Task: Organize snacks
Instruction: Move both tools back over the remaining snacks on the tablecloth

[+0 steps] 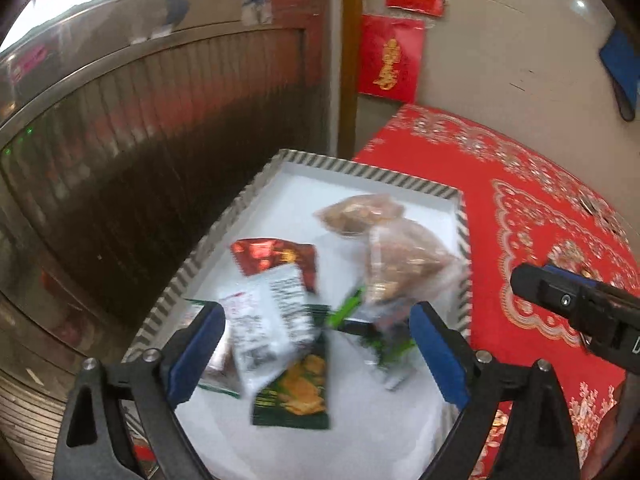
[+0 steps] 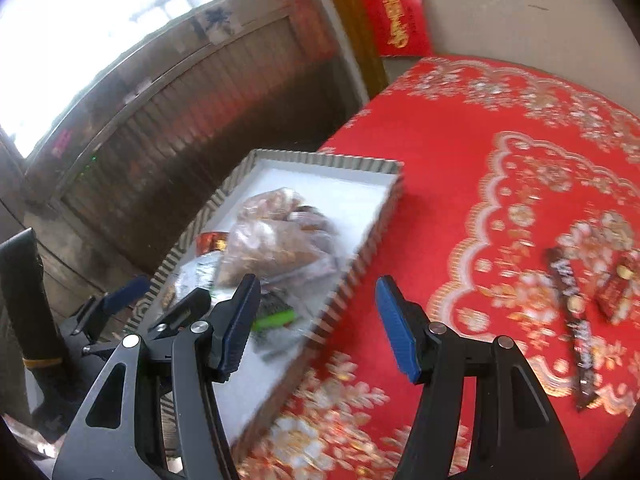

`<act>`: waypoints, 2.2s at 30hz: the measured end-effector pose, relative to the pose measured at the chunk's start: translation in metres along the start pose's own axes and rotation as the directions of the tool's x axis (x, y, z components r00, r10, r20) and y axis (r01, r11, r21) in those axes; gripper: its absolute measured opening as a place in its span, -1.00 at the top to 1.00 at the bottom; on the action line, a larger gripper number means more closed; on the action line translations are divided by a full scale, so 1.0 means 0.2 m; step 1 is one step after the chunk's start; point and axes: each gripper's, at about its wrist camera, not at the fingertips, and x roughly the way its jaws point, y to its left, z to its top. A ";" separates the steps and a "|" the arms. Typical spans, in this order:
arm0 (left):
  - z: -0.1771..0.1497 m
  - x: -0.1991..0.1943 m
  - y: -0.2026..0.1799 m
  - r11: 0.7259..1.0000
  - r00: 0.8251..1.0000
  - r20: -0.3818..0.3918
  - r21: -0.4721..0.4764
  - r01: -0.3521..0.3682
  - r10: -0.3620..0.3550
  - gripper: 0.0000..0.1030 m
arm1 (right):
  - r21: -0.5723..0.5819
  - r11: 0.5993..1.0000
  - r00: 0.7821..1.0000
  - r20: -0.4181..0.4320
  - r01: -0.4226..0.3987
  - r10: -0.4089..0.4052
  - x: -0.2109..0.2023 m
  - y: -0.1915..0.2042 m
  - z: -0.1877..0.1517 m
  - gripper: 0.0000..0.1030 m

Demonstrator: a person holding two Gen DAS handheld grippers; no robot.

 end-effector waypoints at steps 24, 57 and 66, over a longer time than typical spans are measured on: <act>-0.03 0.02 -0.69 0.971 0.979 -0.120 0.154 0.185 -0.167 -0.85 | 0.281 0.928 0.964 0.037 0.242 -0.263 -0.54 -0.84 -0.34 -0.18; -0.04 0.33 -1.42 0.933 0.923 -0.323 0.214 0.289 -0.211 -0.28 | 0.391 0.884 0.954 0.046 0.256 -0.296 -0.72 -1.20 -0.41 -0.17; -0.04 0.31 -1.31 0.904 0.898 -0.350 0.233 0.359 -0.267 0.65 | 0.326 0.907 0.958 0.011 0.267 -0.286 -0.51 -1.15 -0.21 -0.17</act>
